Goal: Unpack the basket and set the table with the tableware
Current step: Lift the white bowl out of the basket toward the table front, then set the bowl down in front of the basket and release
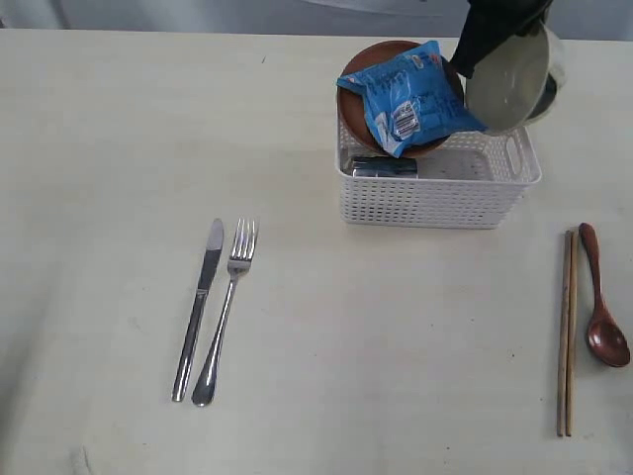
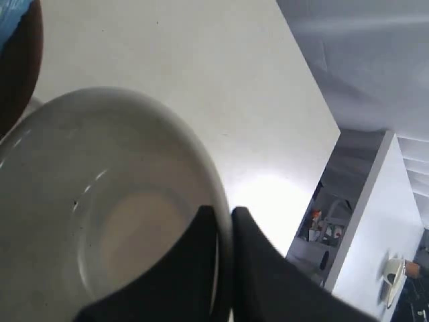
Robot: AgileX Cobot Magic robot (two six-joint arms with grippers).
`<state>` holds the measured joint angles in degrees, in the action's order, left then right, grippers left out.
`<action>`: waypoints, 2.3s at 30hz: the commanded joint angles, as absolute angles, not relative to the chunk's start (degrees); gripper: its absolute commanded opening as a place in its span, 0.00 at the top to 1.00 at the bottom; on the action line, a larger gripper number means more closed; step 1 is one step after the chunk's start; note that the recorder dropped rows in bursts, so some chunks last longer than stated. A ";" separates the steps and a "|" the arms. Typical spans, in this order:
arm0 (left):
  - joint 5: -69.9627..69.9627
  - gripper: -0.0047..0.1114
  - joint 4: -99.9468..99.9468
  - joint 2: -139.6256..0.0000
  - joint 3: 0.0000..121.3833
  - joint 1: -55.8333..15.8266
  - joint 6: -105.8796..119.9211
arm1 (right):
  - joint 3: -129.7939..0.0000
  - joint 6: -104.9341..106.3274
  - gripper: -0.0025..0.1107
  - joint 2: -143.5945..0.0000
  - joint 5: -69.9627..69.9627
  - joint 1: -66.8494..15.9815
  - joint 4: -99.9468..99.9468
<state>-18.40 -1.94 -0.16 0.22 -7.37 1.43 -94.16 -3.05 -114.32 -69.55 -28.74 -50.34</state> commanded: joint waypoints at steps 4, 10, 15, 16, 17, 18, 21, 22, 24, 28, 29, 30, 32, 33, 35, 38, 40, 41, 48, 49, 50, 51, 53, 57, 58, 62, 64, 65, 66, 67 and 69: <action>-18.31 0.96 -1.74 0.00 0.00 -7.22 1.76 | -90.55 -3.44 0.98 -113.96 -69.96 -28.80 -55.65; -18.31 0.96 -1.74 0.00 0.00 -7.22 1.76 | -90.51 -6.63 0.98 -112.55 -69.96 -28.80 -58.55; -18.31 0.96 -1.74 0.00 0.00 -7.22 1.76 | -90.51 -6.76 0.98 -110.13 -69.96 -28.68 -57.88; -18.31 0.96 -1.74 0.00 0.00 -7.22 1.76 | -90.51 -6.87 0.98 -109.40 -69.96 -28.56 -56.99; -18.31 0.96 -1.74 0.00 0.00 -7.22 1.76 | -90.51 -7.18 0.98 -108.64 -69.96 -28.29 -55.87; -18.31 0.96 -1.74 0.00 0.00 -7.22 1.76 | -90.51 -7.69 0.98 -107.76 -69.96 -27.84 -54.37; -18.31 0.96 -1.74 0.00 0.00 -7.22 1.76 | -90.51 -7.70 0.98 -103.77 -69.96 -23.90 -43.34; -18.31 0.96 -1.74 0.00 0.00 -7.22 1.76 | -90.51 -7.51 0.98 -102.77 -69.96 -22.85 -40.33; -18.31 0.96 -1.74 0.00 0.00 -7.22 1.76 | -90.51 -4.64 0.98 -98.67 -69.96 -19.02 -26.48; -18.31 0.96 -1.74 0.00 0.00 -7.22 1.76 | -83.48 1.08 0.98 -89.30 -69.96 -16.79 -8.66; -18.31 0.96 -1.74 0.00 0.00 -7.22 1.76 | -78.70 1.21 0.98 -86.19 -69.96 -16.95 -6.62; -18.31 0.96 -1.74 0.00 0.00 -7.22 1.76 | -74.70 2.03 0.98 -83.51 -69.96 -16.95 -3.43; -18.31 0.96 -1.74 0.00 0.00 -7.22 1.76 | -65.50 2.72 0.98 -79.50 -65.67 -16.95 1.92; -18.31 0.96 -1.74 0.00 0.00 -7.22 1.76 | -61.38 4.19 0.98 -77.98 -62.93 -16.95 6.53; -18.31 0.96 -1.74 0.00 0.00 -7.22 1.76 | -53.92 11.23 0.98 -77.15 -57.65 -16.95 19.31; -18.31 0.96 -1.74 0.00 0.00 -7.22 1.76 | -45.60 20.28 0.98 -78.90 -48.51 -16.95 30.23; -18.31 0.96 -1.74 0.00 0.00 -7.22 1.76 | -43.45 21.87 0.98 -81.85 -44.27 -16.95 31.35; -18.31 0.96 -1.74 0.00 0.00 -7.22 1.76 | -43.22 22.74 0.98 -83.83 -42.77 -17.06 28.41; -18.31 0.96 -1.74 0.00 0.00 -7.22 1.76 | -43.22 8.95 0.98 -88.28 -32.46 -17.06 12.76; -18.31 0.96 -1.74 0.00 0.00 -7.22 1.76 | -43.22 9.75 0.98 -88.72 -31.80 -17.18 14.31; -18.31 0.96 -1.74 0.00 0.00 -7.22 1.76 | -43.22 11.95 0.98 -89.59 -31.11 -17.47 16.77; -18.31 0.96 -1.74 0.00 0.00 -7.22 1.76 | -43.22 13.96 0.98 -90.24 -31.10 -18.03 18.19; -18.31 0.96 -1.74 0.00 0.00 -7.22 1.76 | -43.22 16.85 0.98 -91.89 -31.23 -19.88 19.87; -18.31 0.96 -1.74 0.00 0.00 -7.22 1.76 | -43.22 17.59 0.98 -94.30 -29.70 -23.08 18.04; -18.31 0.96 -1.74 0.00 0.00 -7.22 1.76 | -43.22 17.59 0.98 -94.63 -28.52 -23.46 17.88; -18.31 0.96 -1.74 0.00 0.00 -7.22 1.76 | -43.22 17.65 0.98 -94.92 -26.42 -23.64 17.88; -18.31 0.96 -1.74 0.00 0.00 -7.22 1.76 | -43.22 18.58 0.98 -94.92 -27.08 -23.64 17.52; -18.31 0.96 -1.74 0.00 0.00 -7.22 1.76 | -43.22 18.89 0.98 -94.92 -27.87 -23.64 17.16; -18.31 0.96 -1.74 0.00 0.00 -7.22 1.76 | -43.22 18.89 0.98 -94.92 -28.53 -23.64 16.36; -18.31 0.96 -1.74 0.00 0.00 -7.22 1.76 | -43.22 18.89 0.95 -94.92 -29.33 -23.64 16.11; -18.31 0.96 -1.74 0.00 0.00 -7.22 1.76 | -43.22 18.89 0.87 -94.92 -31.24 -23.64 16.11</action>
